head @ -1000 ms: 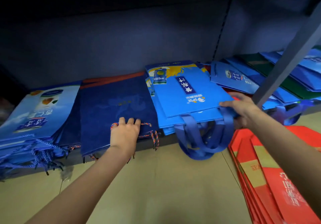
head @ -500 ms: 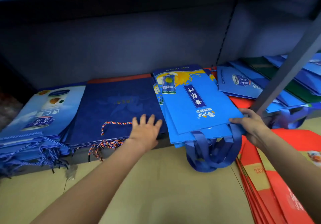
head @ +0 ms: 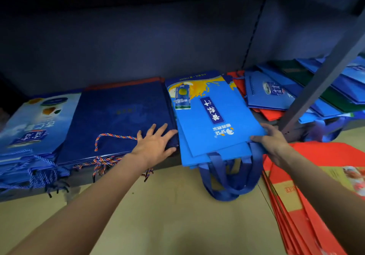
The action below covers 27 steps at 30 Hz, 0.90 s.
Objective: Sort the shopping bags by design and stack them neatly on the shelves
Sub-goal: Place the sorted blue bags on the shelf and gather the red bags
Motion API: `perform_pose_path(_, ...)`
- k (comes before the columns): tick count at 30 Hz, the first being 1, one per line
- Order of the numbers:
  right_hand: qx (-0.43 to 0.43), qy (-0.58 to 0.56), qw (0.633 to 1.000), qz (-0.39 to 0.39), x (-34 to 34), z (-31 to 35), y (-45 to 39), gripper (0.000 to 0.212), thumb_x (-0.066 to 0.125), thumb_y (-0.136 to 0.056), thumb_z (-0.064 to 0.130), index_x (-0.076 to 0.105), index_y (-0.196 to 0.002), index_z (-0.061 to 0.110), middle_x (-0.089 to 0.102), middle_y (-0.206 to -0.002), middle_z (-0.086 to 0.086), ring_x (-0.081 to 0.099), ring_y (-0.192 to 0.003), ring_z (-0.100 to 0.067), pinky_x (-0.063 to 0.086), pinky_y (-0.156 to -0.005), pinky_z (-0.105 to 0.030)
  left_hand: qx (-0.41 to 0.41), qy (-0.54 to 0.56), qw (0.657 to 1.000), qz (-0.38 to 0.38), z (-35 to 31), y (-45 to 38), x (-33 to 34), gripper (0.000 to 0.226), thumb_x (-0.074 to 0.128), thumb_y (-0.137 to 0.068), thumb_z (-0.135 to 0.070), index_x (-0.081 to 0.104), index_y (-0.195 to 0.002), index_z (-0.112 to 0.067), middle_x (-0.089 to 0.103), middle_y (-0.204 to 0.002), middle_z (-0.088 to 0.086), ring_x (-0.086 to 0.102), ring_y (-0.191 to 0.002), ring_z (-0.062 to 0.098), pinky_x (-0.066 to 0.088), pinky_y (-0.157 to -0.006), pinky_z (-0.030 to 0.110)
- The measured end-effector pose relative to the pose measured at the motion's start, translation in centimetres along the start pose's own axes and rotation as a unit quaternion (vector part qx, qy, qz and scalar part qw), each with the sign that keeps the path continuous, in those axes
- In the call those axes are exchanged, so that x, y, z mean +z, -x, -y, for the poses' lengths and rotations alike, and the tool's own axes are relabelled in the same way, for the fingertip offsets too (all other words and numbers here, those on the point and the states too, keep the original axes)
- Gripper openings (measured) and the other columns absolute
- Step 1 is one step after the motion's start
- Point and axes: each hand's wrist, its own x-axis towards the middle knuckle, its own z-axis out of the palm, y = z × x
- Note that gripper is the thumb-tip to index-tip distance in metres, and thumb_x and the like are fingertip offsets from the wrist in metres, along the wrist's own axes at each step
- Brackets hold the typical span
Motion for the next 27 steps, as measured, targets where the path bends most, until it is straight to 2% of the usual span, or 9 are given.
perform_pose_path(4, -0.034, 0.061, 0.998, 0.014, 1.0, 0.6, -0.8, 0.057, 0.063, -0.084, -0.003, 0.043, -0.136, 0.007, 0.056, -0.124, -0.014, 0.057, -0.106, -0.027, 0.046, -0.089, -0.036, -0.007, 0.105, 0.993, -0.05, 1.1, -0.5, -1.3, 0.068, 0.045, -0.094, -0.047, 0.013, -0.149, -0.023, 0.032, -0.15, 0.007, 0.029, -0.137, 0.028, 0.028, -0.109, 0.05)
perform_pose_path(8, -0.023, 0.122, 0.99, 0.062, 0.3, 1.1, -0.8, 0.055, 0.069, -0.083, 0.005, 0.046, -0.133, 0.007, 0.058, -0.123, -0.011, 0.057, -0.112, -0.03, 0.046, -0.097, -0.043, 0.006, 0.13, 0.988, -0.086, -1.6, -2.7, -3.1, 0.061, 0.042, -0.097, -0.043, 0.019, -0.149, -0.022, 0.027, -0.153, 0.006, 0.027, -0.138, 0.029, 0.028, -0.11, 0.046)
perform_pose_path(10, -0.028, 0.202, 0.976, 0.079, -0.2, 1.3, -1.2, 0.044, 0.07, -0.083, 0.013, 0.054, -0.124, 0.005, 0.06, -0.118, -0.011, 0.058, -0.109, -0.028, 0.047, -0.088, -0.035, 0.037, 0.082, 0.995, -0.049, -4.2, -4.1, -3.8, 0.065, 0.043, -0.095, -0.048, 0.014, -0.15, -0.028, 0.016, -0.157, 0.003, 0.016, -0.142, 0.029, 0.021, -0.113, 0.047)
perform_pose_path(12, -0.085, 0.273, 0.958, 0.01, -0.9, 2.0, -1.8, 0.033, 0.069, -0.085, 0.021, 0.063, -0.111, 0.002, 0.064, -0.108, -0.013, 0.059, -0.104, -0.027, 0.04, -0.077, -0.028, 0.044, 0.052, 0.997, 0.018, -6.5, -5.5, -4.0, 0.073, 0.046, -0.092, -0.055, 0.007, -0.15, -0.035, 0.003, -0.159, 0.003, 0.005, -0.144, 0.035, 0.015, -0.113, 0.052)
perform_pose_path(14, -0.164, 0.297, 0.94, -0.045, -1.3, 3.1, -3.1, 0.036, 0.069, -0.085, 0.022, 0.061, -0.114, 0.002, 0.063, -0.112, -0.016, 0.056, -0.108, -0.029, 0.038, -0.082, -0.028, 0.023, 0.054, 0.994, 0.092, -7.6, -6.9, -4.0, 0.082, 0.053, -0.087, -0.057, 0.003, -0.149, -0.039, -0.007, -0.159, 0.003, -0.003, -0.143, 0.042, 0.015, -0.113, 0.056)
perform_pose_path(18, -0.253, 0.547, 0.797, -0.03, -1.1, 4.5, -6.4, 0.065, 0.067, -0.086, 0.025, 0.036, -0.14, 0.01, 0.036, -0.14, -0.016, 0.034, -0.125, -0.038, 0.03, -0.101, -0.041, 0.015, 0.032, 0.985, 0.171, -7.9, -8.6, -2.8, 0.093, 0.064, -0.082, -0.052, 0.001, -0.149, -0.04, -0.012, -0.158, 0.006, -0.003, -0.141, 0.046, 0.019, -0.113, 0.057)
perform_pose_path(22, -0.24, 0.715, 0.654, -0.06, -0.2, 5.4, -8.5, 0.057, 0.055, -0.093, 0.032, 0.03, -0.14, 0.012, 0.037, -0.138, -0.012, 0.033, -0.128, -0.034, 0.034, -0.099, -0.041, 0.013, 0.015, 0.981, 0.191, -8.2, -8.8, -3.1, 0.091, 0.064, -0.084, -0.05, 0.003, -0.151, -0.036, -0.009, -0.158, 0.008, -0.001, -0.141, 0.047, 0.018, -0.113, 0.056)
perform_pose_path(25, -0.273, 0.738, 0.611, -0.084, 0.7, 6.5, -9.1, 0.032, 0.051, -0.092, 0.011, 0.047, -0.124, 0.008, 0.056, -0.118, -0.012, 0.047, -0.117, -0.033, 0.047, -0.079, -0.038, 0.016, 0.021, 0.98, 0.198, -8.4, -8.7, -3.4, 0.09, 0.063, -0.084, -0.049, 0.003, -0.15, -0.036, -0.011, -0.158, 0.007, -0.004, -0.141, 0.048, 0.02, -0.112, 0.057)
perform_pose_path(27, -0.355, 0.694, 0.615, -0.115, 1.1, 7.9, -9.2, 0.017, 0.058, -0.077, -0.004, 0.061, -0.094, -0.001, 0.066, -0.086, -0.019, 0.062, -0.094, -0.036, 0.047, -0.057, -0.033, 0.014, 0.034, 0.98, 0.198, -8.1, -8.9, -3.0, 0.091, 0.064, -0.084, -0.049, 0.003, -0.15, -0.038, -0.011, -0.158, 0.005, -0.006, -0.14, 0.048, 0.022, -0.111, 0.059)
